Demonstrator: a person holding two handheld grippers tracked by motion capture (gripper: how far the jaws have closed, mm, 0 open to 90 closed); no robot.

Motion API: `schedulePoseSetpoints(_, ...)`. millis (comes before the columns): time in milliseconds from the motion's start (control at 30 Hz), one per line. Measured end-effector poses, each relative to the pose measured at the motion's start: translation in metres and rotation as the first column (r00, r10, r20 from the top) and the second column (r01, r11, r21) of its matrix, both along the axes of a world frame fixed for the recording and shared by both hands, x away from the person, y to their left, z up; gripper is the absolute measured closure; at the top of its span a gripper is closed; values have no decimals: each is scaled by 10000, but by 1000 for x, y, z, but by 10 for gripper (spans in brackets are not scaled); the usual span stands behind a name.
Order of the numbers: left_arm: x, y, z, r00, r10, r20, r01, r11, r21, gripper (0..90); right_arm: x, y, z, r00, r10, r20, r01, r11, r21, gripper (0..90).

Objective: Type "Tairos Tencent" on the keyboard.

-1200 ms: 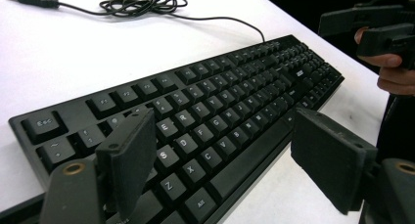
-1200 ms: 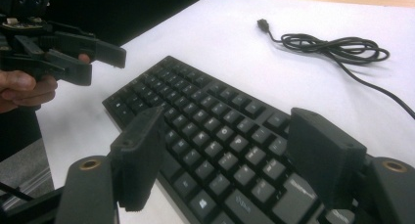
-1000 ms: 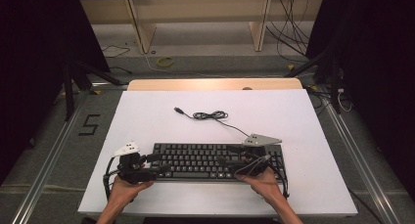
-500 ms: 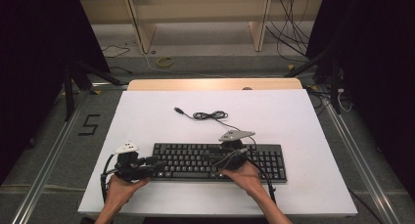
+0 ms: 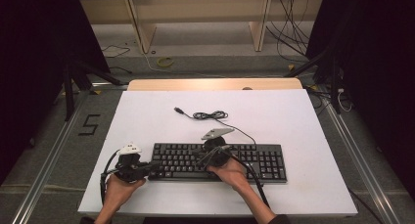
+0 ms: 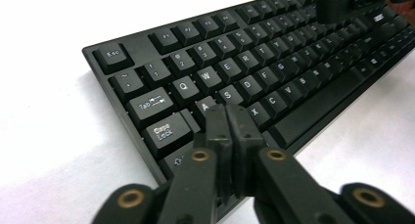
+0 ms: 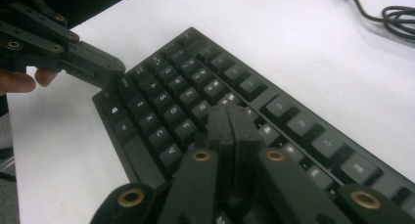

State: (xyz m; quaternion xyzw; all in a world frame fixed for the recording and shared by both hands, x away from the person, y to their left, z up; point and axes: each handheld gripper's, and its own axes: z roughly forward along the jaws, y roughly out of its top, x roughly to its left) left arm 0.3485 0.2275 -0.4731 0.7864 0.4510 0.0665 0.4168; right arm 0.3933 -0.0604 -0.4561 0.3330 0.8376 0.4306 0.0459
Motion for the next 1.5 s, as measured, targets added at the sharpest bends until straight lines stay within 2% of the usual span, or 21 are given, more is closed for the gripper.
schedulePoseSetpoints(233, 2, -1, -3, 9998, -20, -175, 26, 9994, 336, 890, 6, 14, -7, 9998, 124, -185, -130, 9994, -324, 900)
schedulePoseSetpoints(633, 5, -1, -5, 9992, -29, -409, 49, 9988, 486, 891, 12, 28, -14, 9995, 142, -281, -159, 9980, -616, 900)
schedulePoseSetpoints(1200, 6, 0, -6, 9987, -30, -502, 56, 9987, 513, 891, 15, 34, -21, 9991, 101, -416, -133, 9968, -783, 900)
schedulePoseSetpoints(1500, 5, -4, -8, 9986, -36, -528, 75, 9971, 757, 893, 16, 35, -23, 9983, 131, -569, -181, 9959, -888, 900)
